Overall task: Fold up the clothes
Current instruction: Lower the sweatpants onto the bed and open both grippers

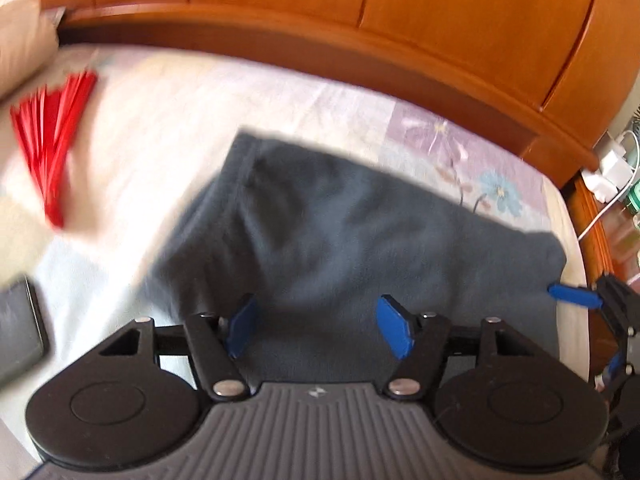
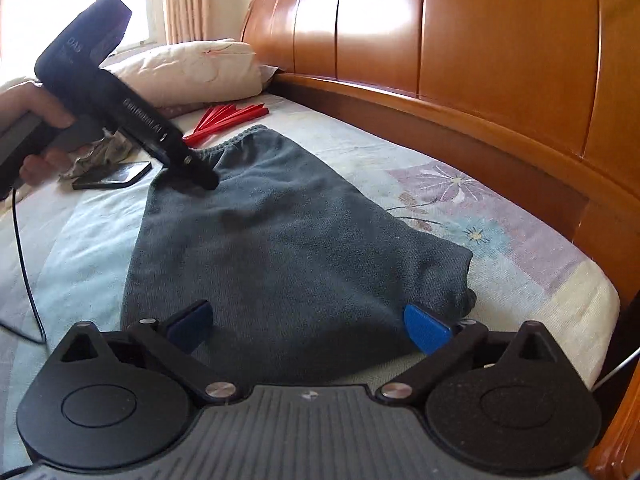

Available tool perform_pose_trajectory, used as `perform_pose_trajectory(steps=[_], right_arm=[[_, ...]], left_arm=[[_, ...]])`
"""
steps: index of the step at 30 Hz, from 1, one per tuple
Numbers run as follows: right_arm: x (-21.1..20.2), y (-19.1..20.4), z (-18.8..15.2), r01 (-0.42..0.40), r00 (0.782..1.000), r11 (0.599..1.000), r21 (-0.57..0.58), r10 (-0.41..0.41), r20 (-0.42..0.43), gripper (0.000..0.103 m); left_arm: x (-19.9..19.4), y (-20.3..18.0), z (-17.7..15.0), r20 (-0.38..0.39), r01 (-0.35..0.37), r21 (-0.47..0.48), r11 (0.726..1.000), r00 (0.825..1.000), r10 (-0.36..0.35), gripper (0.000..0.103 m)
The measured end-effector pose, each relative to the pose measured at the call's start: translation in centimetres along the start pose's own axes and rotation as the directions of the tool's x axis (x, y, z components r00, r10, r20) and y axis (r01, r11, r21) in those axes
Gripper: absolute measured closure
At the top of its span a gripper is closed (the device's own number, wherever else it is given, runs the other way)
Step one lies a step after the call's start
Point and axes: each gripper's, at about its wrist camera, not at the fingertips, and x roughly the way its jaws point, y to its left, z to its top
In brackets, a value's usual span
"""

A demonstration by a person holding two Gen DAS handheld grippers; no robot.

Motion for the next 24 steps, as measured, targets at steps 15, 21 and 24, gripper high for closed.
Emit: perform_pose_trajectory(steps=[15,21,24], right_arm=[[-0.8,-1.3,0.3,-0.063,0.998,0.994,0.09,0.06,0.03,0.0],[-2.2,-2.5,2.1,-0.119,0.989,0.982,0.148,0.104,0.109,0.0],[-1.4,-2.8,2.8,-0.127,0.989,0.983,0.134,0.115,0.096,0.0]], left_arm=[[3.4,1.6,4.2,0.127,-0.035,-0.05,0.998,0.991,0.041,0.032],[0.3,3.0,0.1,0.11,0.001,-0.044,0.999,0.994,0.004,0.027],[1.1,4.9,-2.0,0.077,-0.02,-0.113,0.993,0.997,0.029,0.027]])
